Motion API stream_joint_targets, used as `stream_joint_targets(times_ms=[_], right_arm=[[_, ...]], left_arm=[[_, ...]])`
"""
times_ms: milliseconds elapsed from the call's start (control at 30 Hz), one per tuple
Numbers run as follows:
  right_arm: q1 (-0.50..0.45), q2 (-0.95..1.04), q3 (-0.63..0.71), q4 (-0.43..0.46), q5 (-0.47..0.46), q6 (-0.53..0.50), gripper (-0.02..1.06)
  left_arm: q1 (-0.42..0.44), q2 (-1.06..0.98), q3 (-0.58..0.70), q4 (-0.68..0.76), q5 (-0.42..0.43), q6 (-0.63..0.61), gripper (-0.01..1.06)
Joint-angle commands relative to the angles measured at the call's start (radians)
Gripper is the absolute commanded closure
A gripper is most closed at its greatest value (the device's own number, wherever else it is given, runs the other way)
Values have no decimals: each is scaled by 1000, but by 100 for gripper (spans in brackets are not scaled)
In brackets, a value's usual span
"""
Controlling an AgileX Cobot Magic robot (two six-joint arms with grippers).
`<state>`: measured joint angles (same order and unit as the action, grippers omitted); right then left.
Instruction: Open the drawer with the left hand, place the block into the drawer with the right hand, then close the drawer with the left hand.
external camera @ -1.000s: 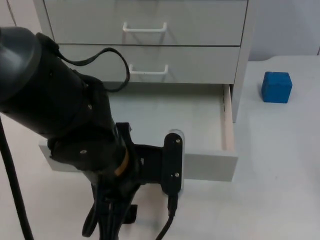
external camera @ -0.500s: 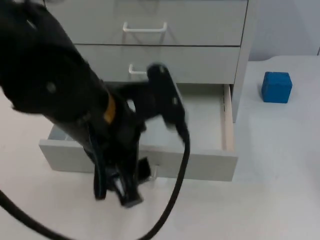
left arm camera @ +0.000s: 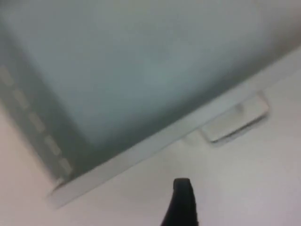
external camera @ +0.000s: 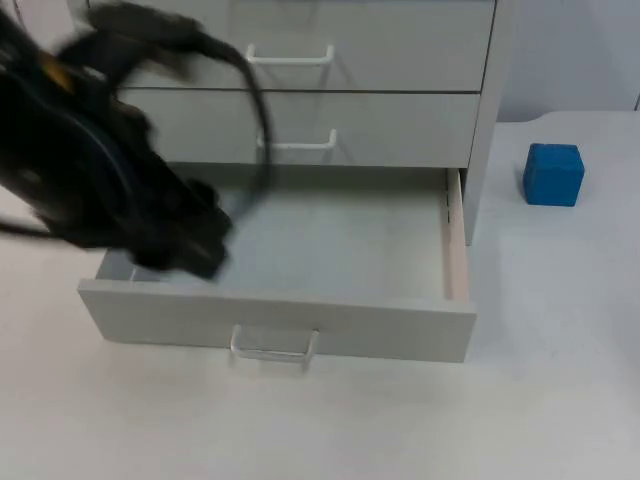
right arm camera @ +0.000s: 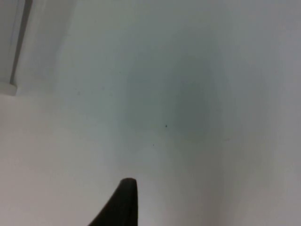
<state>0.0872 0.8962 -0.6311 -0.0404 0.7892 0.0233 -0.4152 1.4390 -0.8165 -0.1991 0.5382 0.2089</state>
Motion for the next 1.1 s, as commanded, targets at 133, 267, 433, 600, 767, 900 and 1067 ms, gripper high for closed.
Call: stream_joint_targets(times_ms=[133,267,433,600,767,900,1067], right_arm=[[4,-5,-7,24,0,-11,1],[4,-5,-7,26,0,-11,1],[4,-5,-7,28,0,-11,1],[4,-5,-7,28,0,-11,1],[4,-5,-7,28,6,-11,1],[4,-5,-7,28,10,-11,1],[4,-5,-7,28,6,-11,1]], left_arm=[[192,-117,4,-26,31,-72,40],[322,-210,6,-21,97,-72,40],[385,-286,6,11,132,-72,33],[395,-333,6,13,165,-76,9],[395,-411,39,16,197,-76,0],[395,-516,132,16,182,-76,0],[395,-686,230,18,217,-76,0]])
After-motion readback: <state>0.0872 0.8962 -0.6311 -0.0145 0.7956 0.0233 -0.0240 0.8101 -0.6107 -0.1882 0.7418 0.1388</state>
